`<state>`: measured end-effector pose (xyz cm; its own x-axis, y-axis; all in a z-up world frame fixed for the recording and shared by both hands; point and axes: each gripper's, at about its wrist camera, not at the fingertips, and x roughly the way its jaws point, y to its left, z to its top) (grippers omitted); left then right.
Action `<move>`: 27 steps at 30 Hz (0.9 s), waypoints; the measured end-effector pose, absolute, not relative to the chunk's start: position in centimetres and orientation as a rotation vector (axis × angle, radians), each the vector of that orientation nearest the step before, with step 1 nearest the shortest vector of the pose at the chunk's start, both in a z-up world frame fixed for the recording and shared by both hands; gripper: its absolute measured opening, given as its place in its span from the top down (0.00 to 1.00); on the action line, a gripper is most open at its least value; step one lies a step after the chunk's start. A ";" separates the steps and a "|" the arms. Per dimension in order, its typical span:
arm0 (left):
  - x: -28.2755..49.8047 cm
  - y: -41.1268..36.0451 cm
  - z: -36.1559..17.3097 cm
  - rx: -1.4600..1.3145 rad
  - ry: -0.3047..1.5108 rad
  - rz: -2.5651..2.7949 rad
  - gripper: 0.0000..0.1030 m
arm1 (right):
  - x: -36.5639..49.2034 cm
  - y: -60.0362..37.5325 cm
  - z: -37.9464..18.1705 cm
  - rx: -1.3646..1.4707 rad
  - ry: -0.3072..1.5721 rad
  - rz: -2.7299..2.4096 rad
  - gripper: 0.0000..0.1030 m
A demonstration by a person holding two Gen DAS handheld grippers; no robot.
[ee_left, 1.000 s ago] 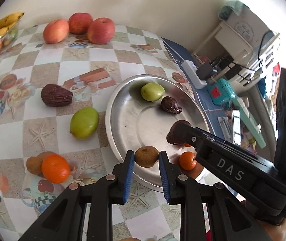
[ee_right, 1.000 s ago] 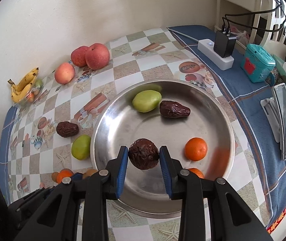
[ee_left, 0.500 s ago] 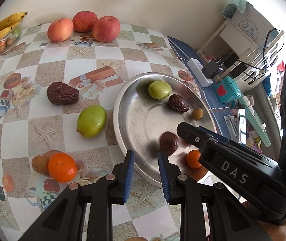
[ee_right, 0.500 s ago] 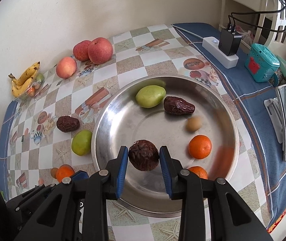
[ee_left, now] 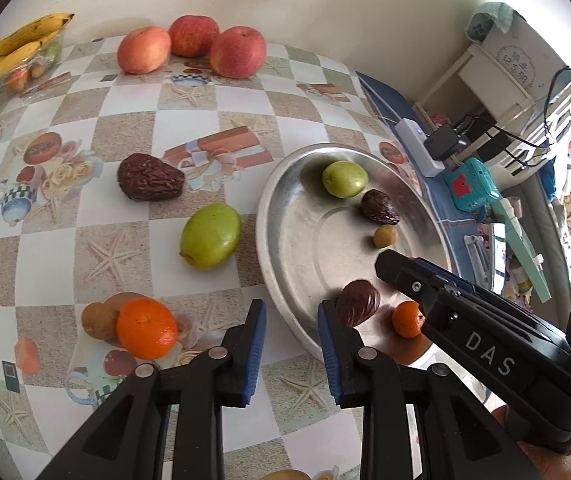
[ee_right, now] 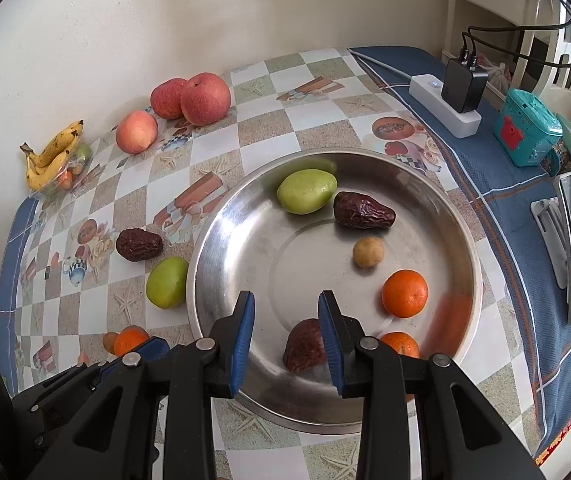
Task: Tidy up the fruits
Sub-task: 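Raise both open grippers out of the bowl toward the loose orange and kiwi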
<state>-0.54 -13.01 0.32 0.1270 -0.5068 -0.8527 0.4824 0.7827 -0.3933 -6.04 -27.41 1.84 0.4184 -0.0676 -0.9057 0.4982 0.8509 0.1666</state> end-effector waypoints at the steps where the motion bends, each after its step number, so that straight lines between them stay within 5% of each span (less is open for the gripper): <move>1: -0.5 -12.9 0.3 -0.023 1.251 -0.712 0.70 | -6.0 -27.4 1.8 0.448 1.092 -0.368 0.67; 27: 4.2 -3.7 2.3 -0.105 1.170 -0.257 0.70 | -5.2 -25.5 2.3 0.415 1.077 -0.273 0.67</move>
